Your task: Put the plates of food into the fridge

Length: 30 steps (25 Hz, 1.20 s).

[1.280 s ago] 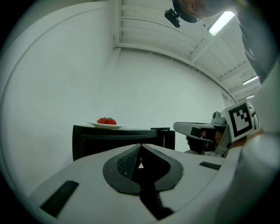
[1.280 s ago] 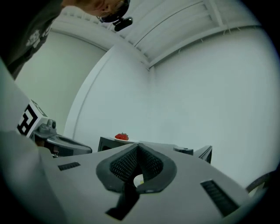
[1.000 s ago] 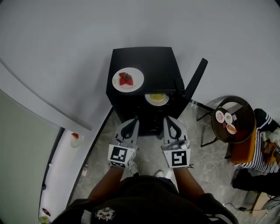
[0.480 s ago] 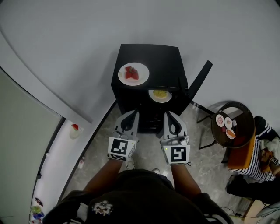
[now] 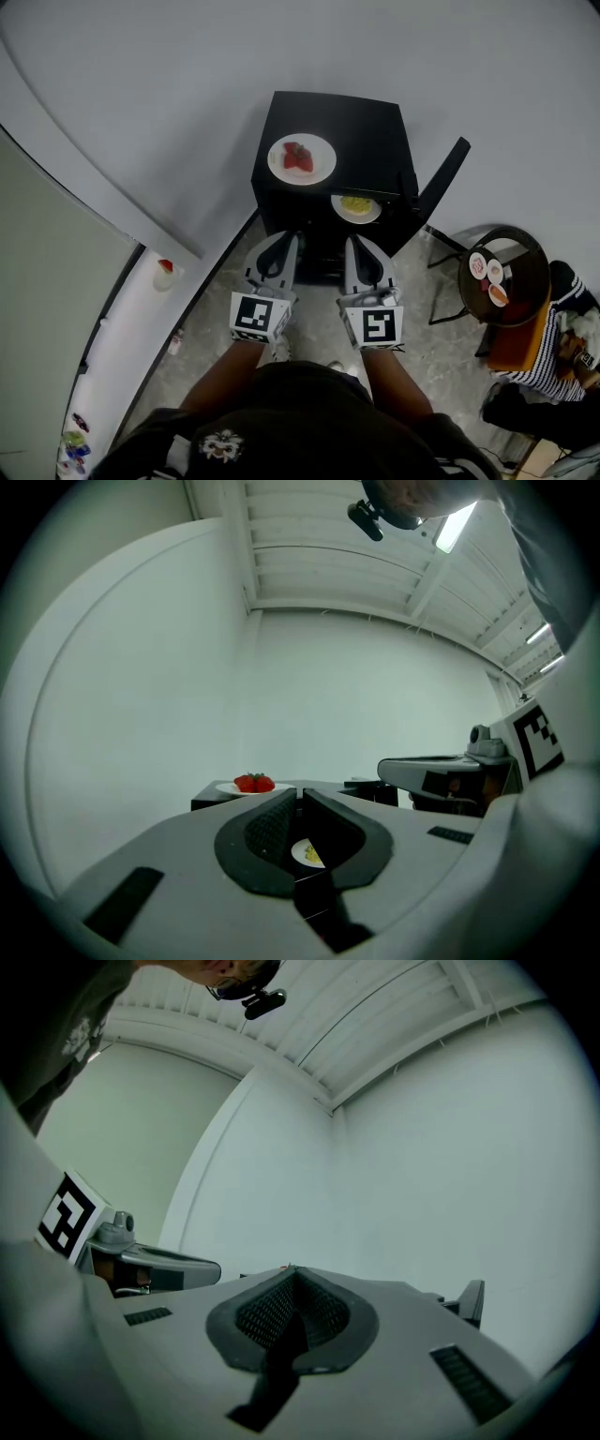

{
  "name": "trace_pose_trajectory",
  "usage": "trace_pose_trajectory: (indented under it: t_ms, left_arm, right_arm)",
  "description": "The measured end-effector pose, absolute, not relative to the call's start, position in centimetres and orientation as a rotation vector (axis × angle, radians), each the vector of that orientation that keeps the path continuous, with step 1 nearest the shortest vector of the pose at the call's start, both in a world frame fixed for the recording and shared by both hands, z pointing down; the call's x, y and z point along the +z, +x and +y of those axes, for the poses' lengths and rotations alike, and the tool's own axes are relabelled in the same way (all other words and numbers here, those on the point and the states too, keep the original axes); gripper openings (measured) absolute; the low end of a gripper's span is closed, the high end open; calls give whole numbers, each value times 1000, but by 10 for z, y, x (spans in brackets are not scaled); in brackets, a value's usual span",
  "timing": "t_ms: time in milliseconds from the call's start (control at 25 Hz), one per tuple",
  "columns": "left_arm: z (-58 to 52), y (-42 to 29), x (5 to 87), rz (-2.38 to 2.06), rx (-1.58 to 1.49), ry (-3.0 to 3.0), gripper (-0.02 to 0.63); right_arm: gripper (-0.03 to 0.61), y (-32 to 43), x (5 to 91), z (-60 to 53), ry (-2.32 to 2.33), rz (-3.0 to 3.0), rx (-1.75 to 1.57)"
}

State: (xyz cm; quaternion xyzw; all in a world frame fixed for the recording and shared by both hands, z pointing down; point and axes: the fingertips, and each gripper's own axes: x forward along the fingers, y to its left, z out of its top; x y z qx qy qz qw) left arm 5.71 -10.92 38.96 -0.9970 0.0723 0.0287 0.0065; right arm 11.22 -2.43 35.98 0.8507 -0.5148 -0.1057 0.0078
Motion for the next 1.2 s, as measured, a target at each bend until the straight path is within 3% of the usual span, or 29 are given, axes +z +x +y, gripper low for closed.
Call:
trace_pose_trajectory:
  t_ms: [400,600,840,1040,1200]
  left_arm:
    - [-155,46,394,256,71,-3138,21]
    - [-171,41,390,227,125,-3128,21]
    - [-181,37,395,203,140,-3148,21]
    - [-189,34,388,215,160,-3159,22]
    - [-201,36,396,231,130,-3168,21]
  right_arm:
    - [31,124,373,-93,2812,-1916,75]
    - [114,125,371,-120,2868,-2068,309]
    - [170,143,389,-139,3076,-2282,952]
    - [176,158,410,-155,3160,-2361,1520]
    - [176,170,419,-168,3168,-2370,1762]
